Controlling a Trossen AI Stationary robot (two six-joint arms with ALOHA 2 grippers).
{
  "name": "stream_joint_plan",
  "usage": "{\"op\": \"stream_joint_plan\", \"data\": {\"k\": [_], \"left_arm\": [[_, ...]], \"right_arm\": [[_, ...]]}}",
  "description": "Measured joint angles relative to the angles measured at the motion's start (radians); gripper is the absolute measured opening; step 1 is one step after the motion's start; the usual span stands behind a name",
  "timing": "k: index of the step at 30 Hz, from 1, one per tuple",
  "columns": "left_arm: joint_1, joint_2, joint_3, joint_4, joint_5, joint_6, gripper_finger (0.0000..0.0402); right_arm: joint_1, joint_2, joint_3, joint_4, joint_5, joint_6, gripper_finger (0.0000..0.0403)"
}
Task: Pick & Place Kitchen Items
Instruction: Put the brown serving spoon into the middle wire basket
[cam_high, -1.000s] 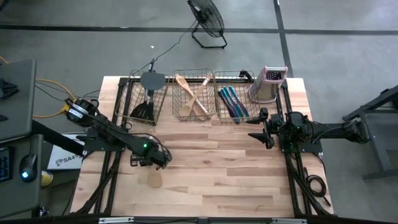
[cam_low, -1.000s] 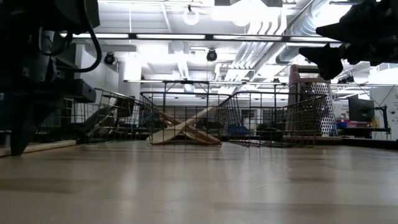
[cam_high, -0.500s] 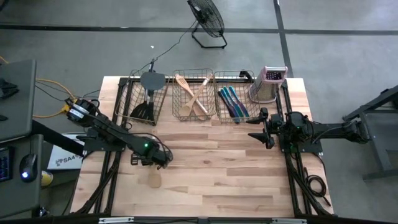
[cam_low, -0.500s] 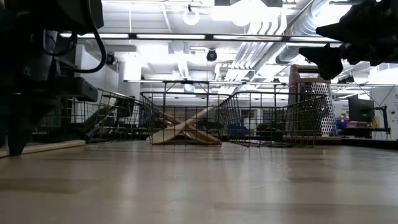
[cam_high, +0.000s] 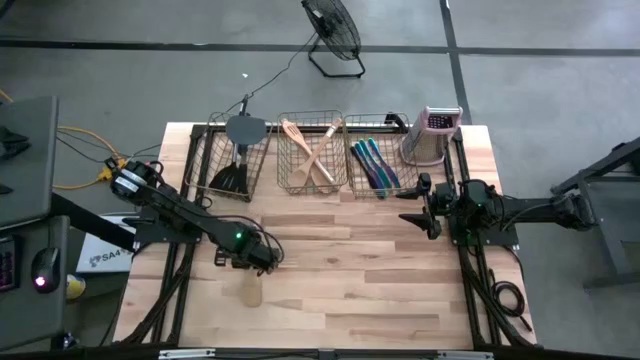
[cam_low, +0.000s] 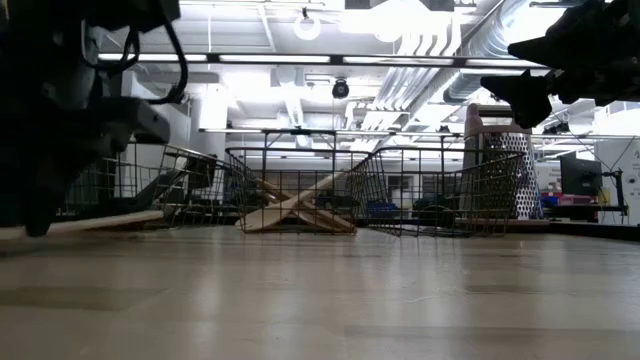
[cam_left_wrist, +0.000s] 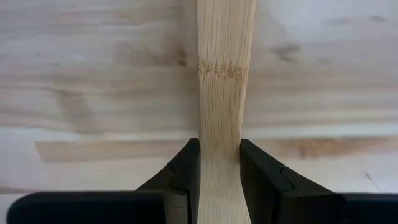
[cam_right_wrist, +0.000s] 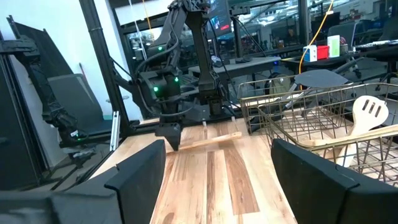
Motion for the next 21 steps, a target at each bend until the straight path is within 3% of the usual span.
{"op": "stream_joint_plan", "data": {"k": [17,21], "left_arm": [[-0.002,-0.026,0.231,-0.001,-0.114,0.261,0.0078],[0.000,-0.026,0.292,0.000,-0.173,0.347,0.0061]], "right_arm": [[0.000,0.000,0.000,0.000,0.000,0.000,0.0286],[0.000,0.000,0.000,0.000,0.000,0.000,0.0286]]}}
